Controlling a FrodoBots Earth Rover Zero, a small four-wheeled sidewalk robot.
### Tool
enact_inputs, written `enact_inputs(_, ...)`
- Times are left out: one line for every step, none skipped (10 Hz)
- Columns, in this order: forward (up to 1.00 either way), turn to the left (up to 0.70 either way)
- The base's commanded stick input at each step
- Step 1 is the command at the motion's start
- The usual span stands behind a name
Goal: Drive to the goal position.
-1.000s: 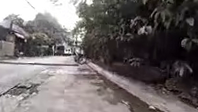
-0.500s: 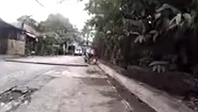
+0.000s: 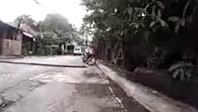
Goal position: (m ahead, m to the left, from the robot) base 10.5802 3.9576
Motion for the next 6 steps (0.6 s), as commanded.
enact_inputs(1.00, 0.00)
enact_inputs(1.00, 0.00)
enact_inputs(1.00, 0.00)
enact_inputs(1.00, 0.00)
enact_inputs(1.00, 0.00)
enact_inputs(1.00, 0.00)
